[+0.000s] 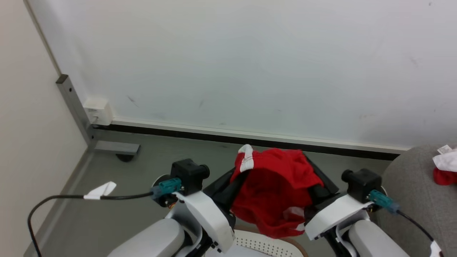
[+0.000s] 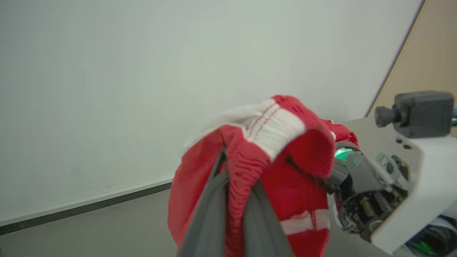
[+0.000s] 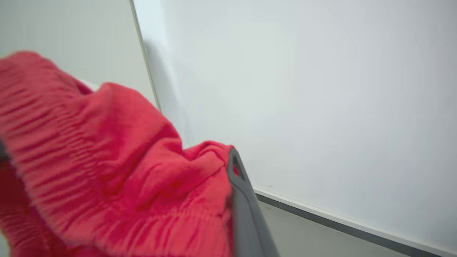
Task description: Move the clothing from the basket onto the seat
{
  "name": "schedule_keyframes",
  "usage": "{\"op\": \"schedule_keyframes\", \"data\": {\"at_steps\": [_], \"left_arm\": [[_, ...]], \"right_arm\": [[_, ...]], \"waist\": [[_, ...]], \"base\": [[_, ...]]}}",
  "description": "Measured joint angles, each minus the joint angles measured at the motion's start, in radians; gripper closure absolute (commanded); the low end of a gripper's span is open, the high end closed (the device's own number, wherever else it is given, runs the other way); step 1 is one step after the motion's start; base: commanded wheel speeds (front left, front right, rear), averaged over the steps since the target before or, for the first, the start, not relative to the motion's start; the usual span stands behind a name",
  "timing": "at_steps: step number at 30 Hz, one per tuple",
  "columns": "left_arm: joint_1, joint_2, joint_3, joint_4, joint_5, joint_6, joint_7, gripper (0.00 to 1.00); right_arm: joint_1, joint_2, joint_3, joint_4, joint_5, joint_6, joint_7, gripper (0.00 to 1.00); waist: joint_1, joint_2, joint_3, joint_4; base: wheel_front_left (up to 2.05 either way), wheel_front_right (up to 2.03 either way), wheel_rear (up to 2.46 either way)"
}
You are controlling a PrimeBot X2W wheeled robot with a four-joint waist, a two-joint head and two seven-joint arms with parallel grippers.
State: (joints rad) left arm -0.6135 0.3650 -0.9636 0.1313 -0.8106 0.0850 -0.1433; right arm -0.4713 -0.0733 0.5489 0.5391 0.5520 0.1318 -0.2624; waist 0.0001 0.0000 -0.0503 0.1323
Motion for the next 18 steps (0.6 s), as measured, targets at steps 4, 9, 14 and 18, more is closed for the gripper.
{"op": "schedule_keyframes", "data": {"at_steps": [4, 9, 14, 18], "left_arm": [[0.029, -0.002, -0.024, -0.031, -0.004, -0.020, -0.016, 0.00], [0.056, -0.014, -0.070, -0.065, 0.009, -0.037, -0.025, 0.00], [0.059, -0.026, -0.086, -0.085, 0.039, -0.035, -0.039, 0.00], [0.057, -0.015, -0.082, -0.085, 0.050, -0.029, -0.048, 0.00]], "right_arm": [[0.031, -0.023, -0.106, -0.085, -0.025, 0.000, 0.000, 1.00], [0.044, -0.041, -0.216, -0.157, -0.041, 0.000, -0.002, 1.00], [0.046, -0.081, -0.305, -0.193, -0.068, 0.000, -0.002, 1.00], [0.061, -0.116, -0.333, -0.242, -0.085, 0.000, 0.001, 1.00]], "waist": [[0.0000, 0.0000, 0.009, -0.042], [0.0000, 0.0000, 0.019, -0.117], [0.0000, 0.0000, 0.031, -0.215], [-0.0001, 0.0001, 0.043, -0.307]], "base": [[0.00, 0.00, 0.00], [0.00, 0.00, 0.00], [0.00, 0.00, 0.00], [0.00, 0.00, 0.00]]}}
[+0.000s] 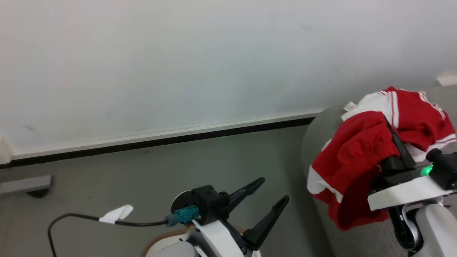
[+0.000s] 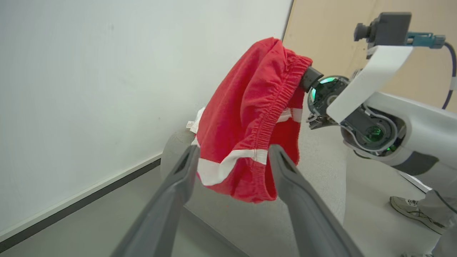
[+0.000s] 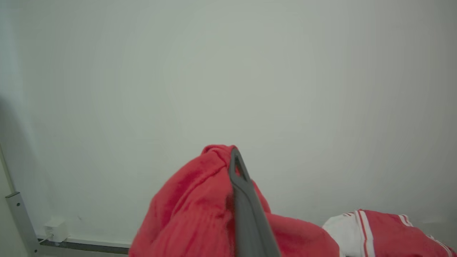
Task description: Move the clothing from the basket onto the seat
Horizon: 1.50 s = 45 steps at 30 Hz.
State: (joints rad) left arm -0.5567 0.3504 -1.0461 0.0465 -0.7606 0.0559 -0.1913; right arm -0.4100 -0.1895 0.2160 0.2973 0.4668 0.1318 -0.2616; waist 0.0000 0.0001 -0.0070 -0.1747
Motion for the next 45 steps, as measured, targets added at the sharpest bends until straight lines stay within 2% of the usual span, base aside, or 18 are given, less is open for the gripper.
{"op": "schedule_keyframes", "data": {"at_steps": [6, 11, 15, 19, 22, 26, 33, 37, 41, 45], "left_arm": [[-0.014, 0.019, 0.008, 0.016, 0.022, 0.011, -0.012, 0.00], [-0.027, 0.034, 0.011, 0.034, 0.055, 0.018, -0.023, 0.00], [-0.028, 0.035, 0.011, 0.046, 0.057, 0.016, -0.031, 0.00], [-0.036, 0.035, 0.012, 0.054, 0.062, 0.010, -0.036, 0.00], [-0.053, 0.041, 0.018, 0.053, 0.064, 0.005, -0.038, 0.00], [-0.083, 0.059, 0.026, 0.040, 0.072, -0.003, -0.027, 0.00], [-0.141, 0.114, 0.037, -0.001, 0.089, -0.016, 0.005, 0.00], [-0.155, 0.141, 0.051, -0.018, 0.091, -0.020, 0.006, 0.00], [-0.154, 0.179, 0.069, -0.028, 0.091, -0.012, 0.005, 0.00], [-0.163, 0.192, 0.081, -0.037, 0.091, -0.011, 0.004, 0.00]], "right_arm": [[0.053, -0.047, -0.033, -0.098, -0.013, 0.000, 0.036, 1.00], [0.097, -0.034, -0.077, -0.174, -0.015, 0.000, 0.042, 1.00], [0.122, -0.020, -0.108, -0.193, -0.017, 0.000, 0.042, 1.00], [0.124, -0.012, -0.128, -0.200, -0.018, 0.000, 0.044, 1.00], [0.088, -0.016, -0.147, -0.184, -0.002, 0.000, 0.050, 1.00], [-0.040, -0.040, -0.176, -0.130, 0.040, 0.000, 0.082, 1.00], [-0.335, -0.167, -0.296, 0.029, 0.058, 0.000, 0.125, 1.00], [-0.459, -0.253, -0.371, 0.137, -0.010, 0.000, 0.128, 1.00], [-0.526, -0.266, -0.424, 0.233, -0.109, 0.000, 0.141, 1.00], [-0.531, -0.283, -0.392, 0.384, -0.218, 0.000, 0.226, 1.00]], "waist": [[0.0001, 0.0000, 0.025, -0.147], [0.0001, -0.0001, 0.054, -0.254], [0.0000, 0.0000, 0.080, -0.311], [0.0000, 0.0000, 0.112, -0.330], [0.0001, 0.0000, 0.140, -0.328], [0.0001, 0.0000, 0.193, -0.311], [0.0002, 0.0000, 0.328, -0.240], [0.0002, 0.0000, 0.404, -0.179], [0.0002, -0.0001, 0.478, -0.119], [0.0002, -0.0001, 0.539, -0.066]], "base": [[0.00, 0.00, 0.00], [0.00, 0.00, 0.00], [0.00, 0.00, 0.00], [0.00, 0.00, 0.00], [0.00, 0.00, 0.00], [0.00, 0.00, 0.00], [0.00, 0.00, 0.00], [0.00, 0.00, 0.00], [0.00, 0.00, 0.00], [0.00, 0.00, 0.00]]}}
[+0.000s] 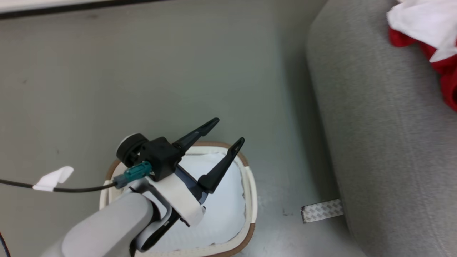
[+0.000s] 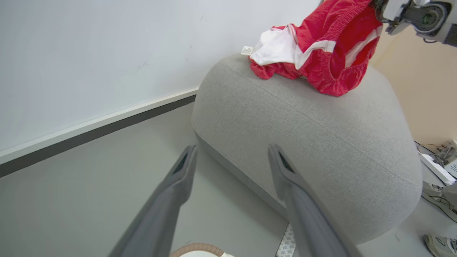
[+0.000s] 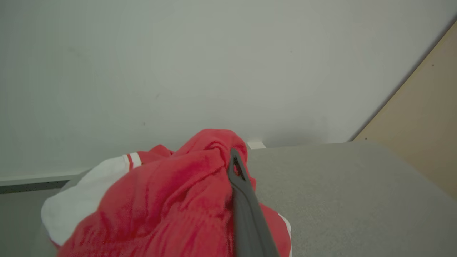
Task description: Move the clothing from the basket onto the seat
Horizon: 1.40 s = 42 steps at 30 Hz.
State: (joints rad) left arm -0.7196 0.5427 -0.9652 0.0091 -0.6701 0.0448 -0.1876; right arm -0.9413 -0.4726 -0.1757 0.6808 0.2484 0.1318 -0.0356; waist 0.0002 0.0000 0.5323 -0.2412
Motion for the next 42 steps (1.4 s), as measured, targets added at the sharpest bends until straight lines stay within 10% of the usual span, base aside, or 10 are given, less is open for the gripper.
{"op": "schedule_keyframes", "data": {"at_steps": [3, 5, 6, 7, 17, 28, 42], "left_arm": [[-0.010, 0.003, 0.008, -0.006, 0.000, 0.002, -0.003, 0.00], [-0.011, 0.003, 0.010, -0.006, 0.000, 0.005, -0.005, 0.00], [-0.011, 0.003, 0.011, -0.005, -0.001, 0.005, -0.007, 0.00], [-0.010, 0.004, 0.012, -0.003, -0.004, 0.007, -0.008, 0.00], [0.073, -0.014, 0.039, 0.063, -0.052, 0.027, -0.050, 0.00], [0.285, -0.012, 0.251, 0.086, -0.124, 0.098, -0.075, 0.00], [0.642, -0.060, 0.707, 0.009, -0.051, 0.155, -0.077, 0.00]], "right_arm": [[0.002, -0.015, 0.003, 0.110, -0.073, 0.000, 0.067, 0.95], [0.005, -0.016, 0.008, 0.161, -0.095, 0.000, 0.111, 0.67], [0.007, -0.013, 0.008, 0.175, -0.100, 0.000, 0.121, 0.44], [0.007, -0.009, 0.015, 0.185, -0.104, 0.000, 0.132, 0.00], [0.089, -0.048, 0.314, 0.146, 0.004, 0.000, 0.265, 0.00], [0.337, -0.226, 0.439, -0.381, 0.255, 0.000, 0.356, 0.00], [0.695, 0.168, 0.196, -0.635, 0.160, 0.000, 0.049, 0.00]], "waist": [[0.0001, 0.0000, 0.033, 0.033], [0.0000, 0.0000, 0.046, 0.051], [0.0000, 0.0000, 0.049, 0.057], [0.0001, 0.0000, 0.048, 0.060], [-0.0001, 0.0000, -0.082, 0.035], [-0.0006, 0.0000, -0.343, 0.025], [-0.0006, 0.0000, -0.544, 0.132]], "base": [[0.00, 0.00, 0.00], [0.00, 0.00, 0.00], [0.00, 0.00, 0.00], [0.00, 0.00, 0.00], [0.00, 0.00, 0.00], [0.00, 0.00, 0.00], [0.00, 0.00, 0.00]]}}
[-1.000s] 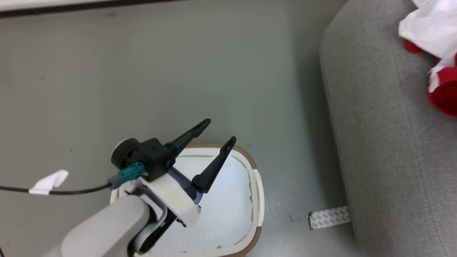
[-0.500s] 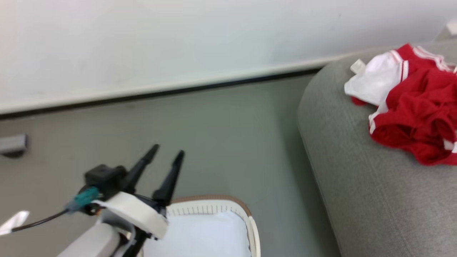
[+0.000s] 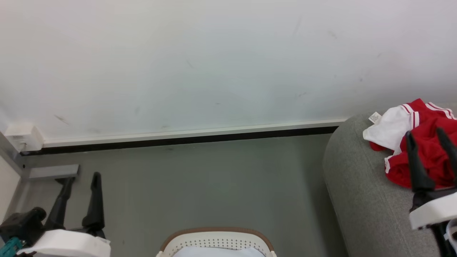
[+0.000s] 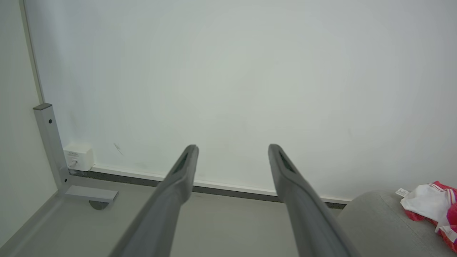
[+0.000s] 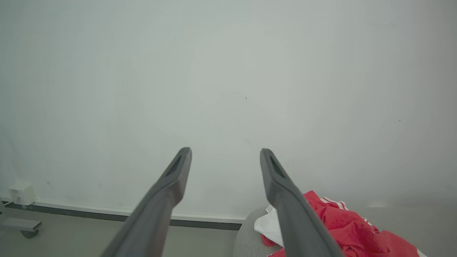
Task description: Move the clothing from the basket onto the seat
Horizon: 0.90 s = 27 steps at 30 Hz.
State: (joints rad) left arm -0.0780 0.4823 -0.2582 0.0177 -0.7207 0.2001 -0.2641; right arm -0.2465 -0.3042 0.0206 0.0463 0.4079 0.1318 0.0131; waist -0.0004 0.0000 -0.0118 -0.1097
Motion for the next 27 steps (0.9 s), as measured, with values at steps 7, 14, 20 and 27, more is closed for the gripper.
{"op": "schedule_keyframes", "data": {"at_steps": [7, 14, 20, 27], "left_arm": [[0.129, -0.144, 0.148, -0.021, 0.162, -0.053, 0.000, 0.00], [0.171, -0.271, 0.200, 0.063, 0.278, -0.164, 0.000, 0.00], [0.162, -0.331, 0.257, 0.131, 0.351, -0.244, 0.000, 0.00], [0.141, -0.364, 0.306, 0.150, 0.407, -0.288, 0.000, 0.00]], "right_arm": [[0.128, 0.098, 0.107, 0.085, -0.059, 0.000, -0.213, 0.00], [0.175, 0.154, 0.123, 0.191, -0.088, 0.000, -0.271, 0.00], [0.180, 0.171, 0.120, 0.210, -0.107, 0.000, -0.275, 0.00], [0.180, 0.179, 0.138, 0.201, -0.110, 0.000, -0.276, 0.00]], "waist": [[0.0001, 0.0000, -0.037, 0.041], [0.0002, 0.0000, -0.046, 0.069], [0.0004, 0.0000, -0.041, 0.076], [0.0004, 0.0000, -0.035, 0.071]], "base": [[0.00, 0.00, 0.00], [0.00, 0.00, 0.00], [0.00, 0.00, 0.00], [0.00, 0.00, 0.00]]}}
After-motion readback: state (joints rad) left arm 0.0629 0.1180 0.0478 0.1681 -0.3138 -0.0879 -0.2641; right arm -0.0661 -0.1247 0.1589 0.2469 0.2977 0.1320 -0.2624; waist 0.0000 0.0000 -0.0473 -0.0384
